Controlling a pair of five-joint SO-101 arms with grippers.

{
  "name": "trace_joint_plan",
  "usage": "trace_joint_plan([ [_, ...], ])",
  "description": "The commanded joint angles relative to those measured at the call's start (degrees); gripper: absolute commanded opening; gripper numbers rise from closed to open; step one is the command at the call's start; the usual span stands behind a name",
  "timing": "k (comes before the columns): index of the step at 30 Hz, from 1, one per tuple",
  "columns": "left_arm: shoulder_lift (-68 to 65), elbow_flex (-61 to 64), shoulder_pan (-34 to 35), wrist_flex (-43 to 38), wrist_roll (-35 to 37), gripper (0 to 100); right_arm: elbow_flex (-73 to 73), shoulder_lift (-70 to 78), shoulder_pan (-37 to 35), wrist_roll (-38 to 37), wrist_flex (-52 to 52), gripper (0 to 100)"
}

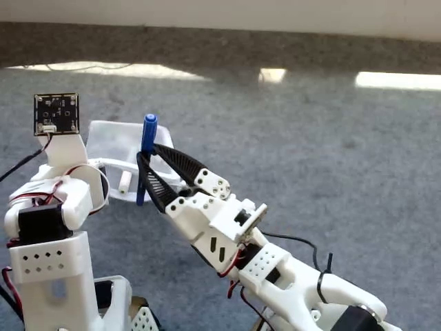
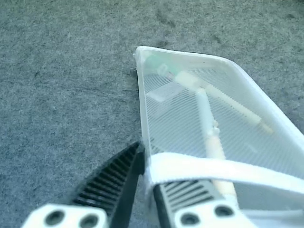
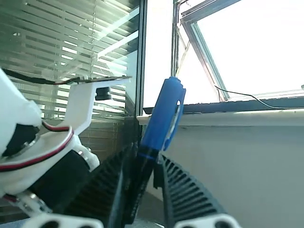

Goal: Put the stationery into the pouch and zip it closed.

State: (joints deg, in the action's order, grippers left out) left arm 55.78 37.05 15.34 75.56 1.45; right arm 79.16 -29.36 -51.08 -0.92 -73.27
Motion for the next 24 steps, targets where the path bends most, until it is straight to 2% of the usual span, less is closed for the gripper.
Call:
trace_joint_plan([
  [1,1.0,-2.9,-0.7,0.0,0.4,1,-0.9,-3.8,1.4,0.1,-3.4,0.5],
  [6,1.0,-2.9,-0.7,0.1,0.4,1,-1.1,-7.3,1.2,-0.1,-3.3,0.5],
  [10,1.0,-2.0,-0.7,-0.2,0.4,1,-4.3,-7.0,0.1,-6.7,-3.2,0.5],
  [13,1.0,-1.9,-0.7,-0.2,0.3,1,-6.8,-4.6,-1.5,-9.8,-1.4,0.5],
  [19,1.0,-2.0,-0.7,0.0,0.3,1,-9.8,4.1,-2.1,-10.0,-1.4,0.5],
  [24,1.0,-2.0,-0.7,0.0,0.3,1,-10.1,11.4,-2.1,-10.4,-9.3,0.5],
])
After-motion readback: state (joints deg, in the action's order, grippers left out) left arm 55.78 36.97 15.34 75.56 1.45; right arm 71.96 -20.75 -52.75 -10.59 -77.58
